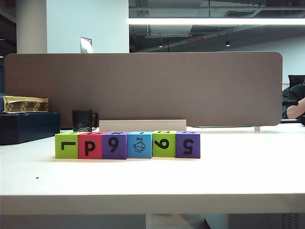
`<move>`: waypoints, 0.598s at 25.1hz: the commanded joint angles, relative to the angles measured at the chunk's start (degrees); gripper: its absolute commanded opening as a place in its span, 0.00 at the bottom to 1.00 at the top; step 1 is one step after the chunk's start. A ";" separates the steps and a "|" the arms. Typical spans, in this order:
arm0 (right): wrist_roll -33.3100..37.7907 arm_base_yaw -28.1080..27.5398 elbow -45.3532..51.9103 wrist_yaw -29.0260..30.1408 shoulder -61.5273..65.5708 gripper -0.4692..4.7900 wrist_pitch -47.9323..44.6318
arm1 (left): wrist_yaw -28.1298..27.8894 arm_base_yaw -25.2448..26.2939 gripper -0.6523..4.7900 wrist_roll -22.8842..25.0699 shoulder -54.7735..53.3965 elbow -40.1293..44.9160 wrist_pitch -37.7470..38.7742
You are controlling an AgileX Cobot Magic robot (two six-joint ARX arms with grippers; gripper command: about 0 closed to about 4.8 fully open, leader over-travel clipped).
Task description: Select the appropriate blocks from the scattered letter blocks on the table and arrange them in a row to spell out "TURING".
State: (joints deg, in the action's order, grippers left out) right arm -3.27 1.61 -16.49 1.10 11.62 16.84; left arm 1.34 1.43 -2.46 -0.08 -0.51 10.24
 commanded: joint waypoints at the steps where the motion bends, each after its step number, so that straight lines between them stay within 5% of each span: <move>1: 0.44 -1.09 0.83 -0.13 -2.82 0.09 -2.47 | 0.15 0.02 0.11 -0.11 -0.04 -0.04 0.31; 15: 2.51 -1.95 7.45 -0.11 -7.82 0.09 -7.91 | 0.15 0.02 0.11 -0.11 -0.04 -0.04 0.31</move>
State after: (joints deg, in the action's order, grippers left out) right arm -1.45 0.14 -9.78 1.08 4.27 11.79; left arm 1.34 1.43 -2.46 -0.10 -0.51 10.26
